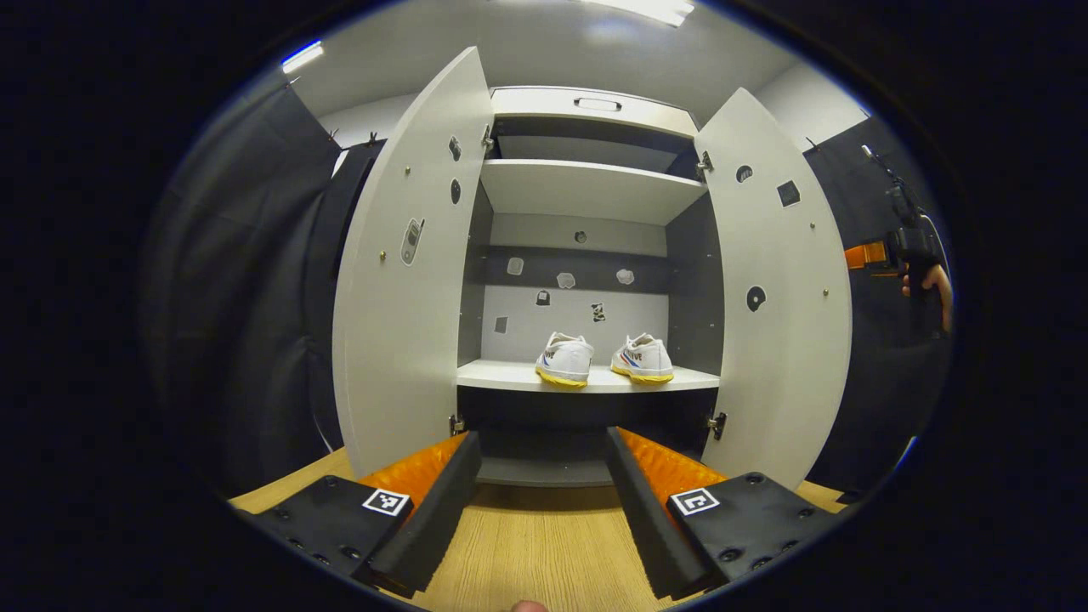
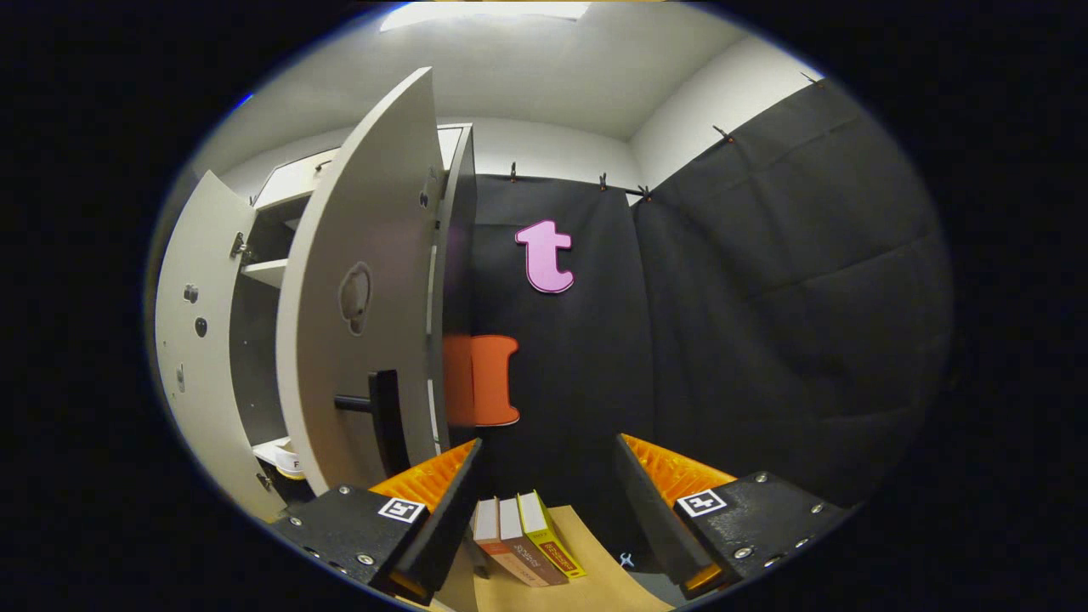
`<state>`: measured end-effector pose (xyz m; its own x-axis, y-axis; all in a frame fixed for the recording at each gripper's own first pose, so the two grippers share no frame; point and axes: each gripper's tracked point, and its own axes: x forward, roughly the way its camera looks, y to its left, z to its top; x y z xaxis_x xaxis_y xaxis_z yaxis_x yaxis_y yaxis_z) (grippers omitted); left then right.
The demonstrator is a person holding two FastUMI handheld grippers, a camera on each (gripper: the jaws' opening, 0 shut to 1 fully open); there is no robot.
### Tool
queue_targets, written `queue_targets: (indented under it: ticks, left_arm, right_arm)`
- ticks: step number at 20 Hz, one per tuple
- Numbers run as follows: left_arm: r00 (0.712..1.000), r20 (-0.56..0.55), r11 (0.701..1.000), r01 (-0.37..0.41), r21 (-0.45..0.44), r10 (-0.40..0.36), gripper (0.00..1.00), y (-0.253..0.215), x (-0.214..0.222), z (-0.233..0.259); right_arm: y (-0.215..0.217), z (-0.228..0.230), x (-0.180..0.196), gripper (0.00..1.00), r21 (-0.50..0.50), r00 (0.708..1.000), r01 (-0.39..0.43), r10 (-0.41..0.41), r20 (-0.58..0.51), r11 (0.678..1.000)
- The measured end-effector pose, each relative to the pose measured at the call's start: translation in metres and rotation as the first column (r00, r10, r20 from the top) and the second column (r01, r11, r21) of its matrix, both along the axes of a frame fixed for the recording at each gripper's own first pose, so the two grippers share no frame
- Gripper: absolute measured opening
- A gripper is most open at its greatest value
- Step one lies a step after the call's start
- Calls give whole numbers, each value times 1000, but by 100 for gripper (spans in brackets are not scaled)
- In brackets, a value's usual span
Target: Grab one shoe with the right hand and put it into the shoe cabinet, grab the other shoe with the left hand and put it into the shoe cabinet; then close the right door with the right hand and the left door with the left hand.
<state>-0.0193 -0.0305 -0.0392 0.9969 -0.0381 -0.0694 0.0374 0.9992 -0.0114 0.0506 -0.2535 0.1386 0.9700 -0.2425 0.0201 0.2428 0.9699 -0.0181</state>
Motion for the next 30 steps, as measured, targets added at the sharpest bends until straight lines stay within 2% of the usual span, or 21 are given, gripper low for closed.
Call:
queue_targets:
  ticks: [4,10,13,14,15,16,18,20,21,24,25,26,28,29,30]
  left_arm:
    - [1000,-7,1000,-12,6,12,96,5,0,-1]
    - [1000,-5,1000,-20,12,20,96,9,0,-2]
    - [1000,0,1000,-23,6,23,96,12,2,1]
    - [1000,-2,1000,-25,0,25,96,14,2,0]
    - [1000,-3,1000,-27,-5,27,96,17,1,-1]
    - [1000,-8,1000,-30,-7,30,96,19,2,-2]
    - [999,-11,999,-38,-3,38,96,25,1,-3]
    - [999,-7,999,-43,5,43,96,30,0,-3]
    - [999,-3,999,-42,11,42,96,31,1,-2]
    - [999,10,998,-51,25,51,96,39,0,2]
    - [998,11,998,-54,27,54,92,41,-1,2]
    - [998,11,998,-58,27,57,96,44,0,2]
    - [998,8,997,-66,29,66,96,48,-1,1]
    - [997,8,997,-72,32,72,92,51,-2,2]
    - [997,10,996,-78,33,77,96,53,-4,2]
  right_arm:
    - [10,-5,16,92,1,1000,-27,27,-14,1000]
    - [13,-6,16,89,-3,1000,-26,26,-12,1000]
    - [28,-5,15,88,-4,999,-40,40,-12,999]
    - [35,-5,16,88,-1,998,-54,54,-11,999]
    - [44,-7,16,84,4,998,-69,69,-10,998]
    - [51,-8,17,88,5,997,-82,82,-13,997]
    - [68,-8,19,88,1,994,-110,110,-12,994]
    - [91,-11,23,94,7,988,-152,152,-13,988]
    - [101,-11,27,88,11,984,-175,175,-15,985]
    - [127,-12,36,88,3,974,-226,226,-20,974]
    - [136,-12,40,88,2,970,-243,243,-20,970]
    - [144,-14,44,88,10,965,-260,261,-22,965]
    - [162,-17,55,88,31,956,-292,293,-21,956]
    - [170,-18,67,88,40,952,-305,306,-21,951]
    - [179,-19,78,92,45,946,-322,322,-16,946]
